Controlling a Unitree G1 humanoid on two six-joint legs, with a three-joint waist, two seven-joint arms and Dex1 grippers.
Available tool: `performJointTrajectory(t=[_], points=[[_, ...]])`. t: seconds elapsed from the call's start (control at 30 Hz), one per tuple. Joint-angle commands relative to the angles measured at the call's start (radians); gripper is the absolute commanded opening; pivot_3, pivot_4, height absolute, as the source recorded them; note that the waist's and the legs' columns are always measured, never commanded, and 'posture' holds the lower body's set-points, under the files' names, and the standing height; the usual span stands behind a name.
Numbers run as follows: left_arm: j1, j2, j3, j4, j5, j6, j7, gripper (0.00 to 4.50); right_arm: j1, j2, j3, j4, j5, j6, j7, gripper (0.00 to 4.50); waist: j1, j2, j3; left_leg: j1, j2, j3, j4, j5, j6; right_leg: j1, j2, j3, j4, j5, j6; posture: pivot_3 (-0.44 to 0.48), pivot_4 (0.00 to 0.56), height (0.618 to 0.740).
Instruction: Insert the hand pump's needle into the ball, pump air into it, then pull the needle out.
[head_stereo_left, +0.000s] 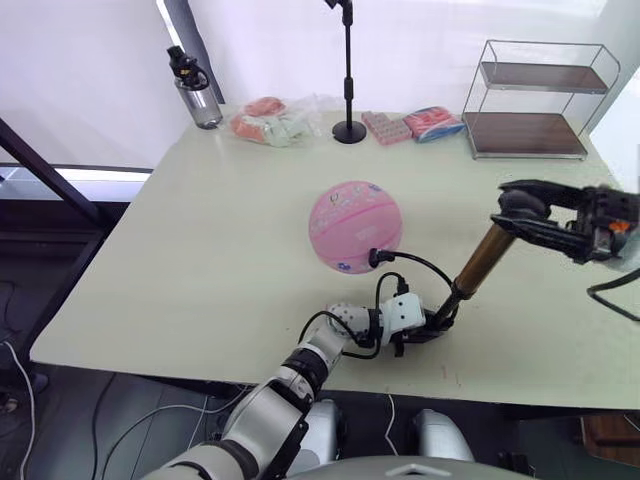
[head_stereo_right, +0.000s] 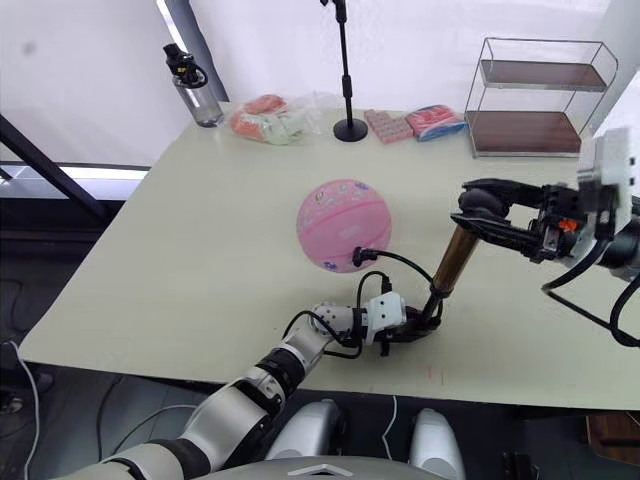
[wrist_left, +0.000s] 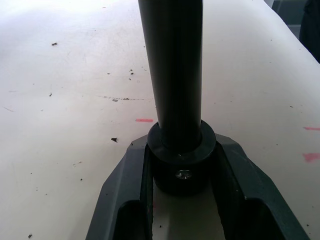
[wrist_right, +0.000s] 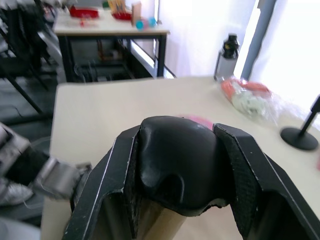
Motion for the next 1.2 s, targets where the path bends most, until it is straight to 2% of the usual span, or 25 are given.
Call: performJointTrajectory(t=[0.03,0.3,0.5,0.6,0.73,0.9,1.2], points=[[0.059,0.017,-0.042,0.095,0.059,0.045,-0.011,1.12,0.061,0.032,0.086,-0.019,-0.093,-0.045,0.007,1.71,-0.001,0.0,-0.001,0.0,0.0,0.0,0.0,0.0,0.0,0.0,0.0,0.0,0.0,0.0,0.0,0.0,0.15,0.736],[0.06,0.018,-0.041,0.091,0.06,0.046,-0.004,1.12,0.245,0.169,0.287,0.052,-0.336,-0.237,-0.009,1.71,-0.001,-0.003,-0.008,0.002,0.001,-0.001,0.0,0.0,0.0,0.002,0.002,0.0,0.0,0.0,0.0,0.0,0.15,0.736],[0.058,0.014,-0.043,0.095,0.062,0.045,0.001,1.12,0.304,0.251,0.353,0.134,-0.437,-0.36,-0.008,1.71,-0.002,-0.006,-0.012,0.009,0.002,-0.001,-0.001,0.0,0.0,0.007,0.004,0.0,0.001,-0.002,-0.004,0.0,0.15,0.736],[0.057,0.012,-0.043,0.097,0.063,0.044,0.001,1.12,0.318,0.257,0.362,0.153,-0.461,-0.389,0.002,1.71,-0.002,-0.006,-0.012,0.013,0.002,-0.001,-0.001,0.0,0.0,0.011,0.004,0.0,0.0,-0.003,-0.004,0.0,0.15,0.736],[0.056,0.011,-0.042,0.1,0.063,0.043,0.0,1.12,0.301,0.246,0.314,0.117,-0.414,-0.37,-0.004,1.71,-0.002,-0.006,-0.012,0.013,0.002,-0.001,-0.001,0.0,0.0,0.012,0.003,0.0,0.0,-0.003,-0.004,0.0,0.15,0.736],[0.055,0.01,-0.04,0.103,0.062,0.043,-0.003,1.12,0.209,0.188,0.207,0.025,-0.255,-0.253,-0.016,1.71,0.001,-0.003,-0.006,0.012,0.002,-0.001,-0.001,0.0,0.0,0.011,0.002,0.0,0.0,-0.003,-0.004,0.0,0.15,0.736],[0.057,0.01,-0.041,0.104,0.062,0.039,-0.01,1.12,-0.038,-0.016,-0.019,0.018,0.025,-0.005,-0.004,1.71,0.004,0.003,0.001,0.0,-0.001,-0.001,0.002,0.0,0.0,0.002,-0.001,-0.001,-0.001,-0.002,-0.004,0.0,0.15,0.736]])
